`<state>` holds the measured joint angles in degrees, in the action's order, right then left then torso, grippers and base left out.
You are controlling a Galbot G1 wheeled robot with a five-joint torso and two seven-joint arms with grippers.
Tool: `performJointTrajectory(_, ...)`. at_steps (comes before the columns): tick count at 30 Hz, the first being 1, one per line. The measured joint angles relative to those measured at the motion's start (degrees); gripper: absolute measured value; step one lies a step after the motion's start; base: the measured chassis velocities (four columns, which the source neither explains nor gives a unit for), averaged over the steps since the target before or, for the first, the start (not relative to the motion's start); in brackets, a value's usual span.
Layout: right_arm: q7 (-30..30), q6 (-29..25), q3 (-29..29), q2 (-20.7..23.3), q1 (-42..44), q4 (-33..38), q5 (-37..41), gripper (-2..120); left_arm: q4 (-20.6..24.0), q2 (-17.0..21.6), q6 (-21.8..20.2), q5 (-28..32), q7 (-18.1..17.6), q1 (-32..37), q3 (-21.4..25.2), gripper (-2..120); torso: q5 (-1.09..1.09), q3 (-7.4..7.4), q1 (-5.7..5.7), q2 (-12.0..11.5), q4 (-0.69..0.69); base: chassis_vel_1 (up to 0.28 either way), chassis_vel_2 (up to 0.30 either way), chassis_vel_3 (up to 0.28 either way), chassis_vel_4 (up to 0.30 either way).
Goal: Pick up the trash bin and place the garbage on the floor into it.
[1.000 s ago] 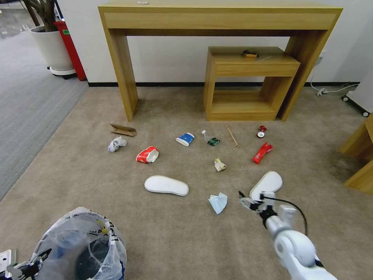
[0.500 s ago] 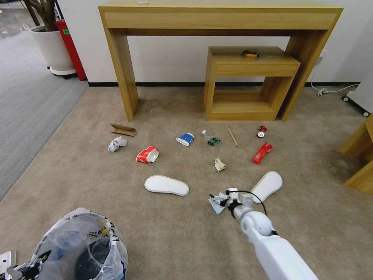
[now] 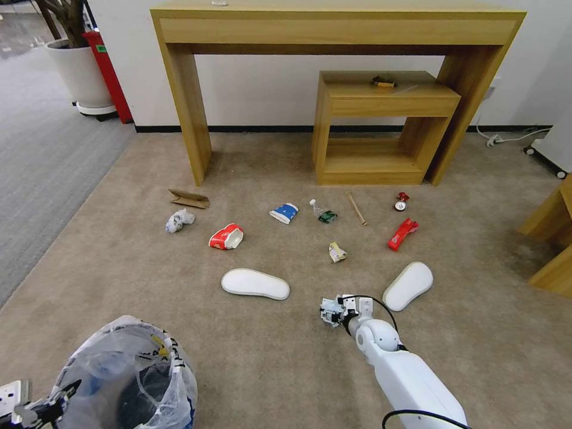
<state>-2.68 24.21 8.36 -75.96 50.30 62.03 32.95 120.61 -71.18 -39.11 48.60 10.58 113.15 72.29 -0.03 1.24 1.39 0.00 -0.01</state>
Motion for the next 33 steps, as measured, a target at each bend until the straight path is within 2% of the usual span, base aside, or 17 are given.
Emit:
performJointTrajectory(3,0.8,-0.6,0.4,-0.9,-1.0,-2.3,-0.5,57,0.0,0.1,-0.1,0.1,0.0,-0.2,-0.1,0,0.0,0.0,0.0,0.0,0.0,0.0,0.0,0.0,0.0)
performJointTrajectory(4,0.8,-0.6,0.4,-0.9,-1.0,-2.3,-0.5,57,0.0,0.1,-0.1,0.1,0.0,-0.2,-0.1,0,0.0,0.0,0.0,0.0,0.0,0.0,0.0,0.0,0.0)
performJointTrajectory(7,1.1,-0.8,0.5,-1.2,-1.3,-2.8,-0.9,44,0.0,0.1,-0.1,0.2,0.0,-0.2,-0.1,0,0.0,0.0,0.0,0.0,0.0,0.0,0.0,0.0,0.0)
performJointTrajectory(8,1.1,-0.8,0.5,-1.2,-1.3,-2.8,-0.9,44,0.0,0.1,-0.1,0.2,0.0,-0.2,-0.1,0,0.0,0.0,0.0,0.0,0.0,0.0,0.0,0.0,0.0)
performJointTrajectory(10,1.1,-1.0,0.5,-1.2,-1.3,-2.7,-1.0,34,0.0,0.1,-0.2,0.4,0.0,-0.2,-0.1,0,0.0,0.0,0.0,0.0,0.0,0.0,0.0,0.0,0.0)
performJointTrajectory(11,1.1,-1.0,0.5,-1.2,-1.3,-2.7,-1.0,34,0.0,0.1,-0.2,0.4,0.0,-0.2,-0.1,0,0.0,0.0,0.0,0.0,0.0,0.0,0.0,0.0,0.0)
performJointTrajectory(13,1.2,-1.6,0.5,-1.5,-1.3,-2.9,-2.1,24,0.0,0.1,-0.3,0.7,-0.1,-0.3,-0.1,0,0.0,0.0,0.0,0.0,0.01,0.0,0.0,0.0,0.0)
performJointTrajectory(14,1.2,-1.6,0.5,-1.5,-1.3,-2.9,-2.1,24,0.0,0.1,-0.3,0.7,-0.1,-0.3,-0.1,0,0.0,0.0,0.0,0.0,0.01,0.0,0.0,0.0,0.0)
performJointTrajectory(16,1.7,-2.6,0.7,-1.6,-1.4,-3.5,-3.9,12,0.0,0.2,-0.3,0.8,-0.3,-0.3,-0.1,0,0.0,0.0,0.0,0.0,0.01,0.0,0.0,0.0,0.0)
performJointTrajectory(18,1.7,-2.9,0.7,-1.6,-1.4,-3.5,-4.4,8,0.0,0.2,-0.4,0.8,-0.3,-0.4,-0.1,0,0.0,0.0,0.0,0.0,0.0,0.0,0.0,0.0,0.0)
performJointTrajectory(20,1.9,-3.2,1.1,-1.3,-1.4,-2.9,-4.7,0,0.0,0.2,-0.4,0.9,-0.4,-0.5,-0.1,0,0.01,0.0,0.0,0.0,0.0,0.0,0.0,0.0,0.0)
performJointTrajectory(26,2.1,-3.4,1.3,0.0,-0.7,0.5,-4.9,0,0.0,0.2,-0.5,0.9,-0.5,-0.6,-0.2,0,0.01,0.0,0.0,0.0,0.0,0.0,0.0,0.0,0.0)
performJointTrajectory(30,2.3,-3.5,1.3,1.3,0.7,6.2,-4.9,0,0.0,0.1,-0.5,0.9,-0.5,-0.5,-0.2,0,0.01,0.0,-0.01,0.0,0.0,0.0,0.0,0.0,0.0)
performJointTrajectory(33,2.7,-3.5,0.5,2.9,1.6,14.0,-4.6,0,0.0,0.0,-0.5,0.8,-0.5,-0.6,-0.5,0,0.01,0.0,-0.01,0.0,0.0,0.0,0.0,0.0,0.0)
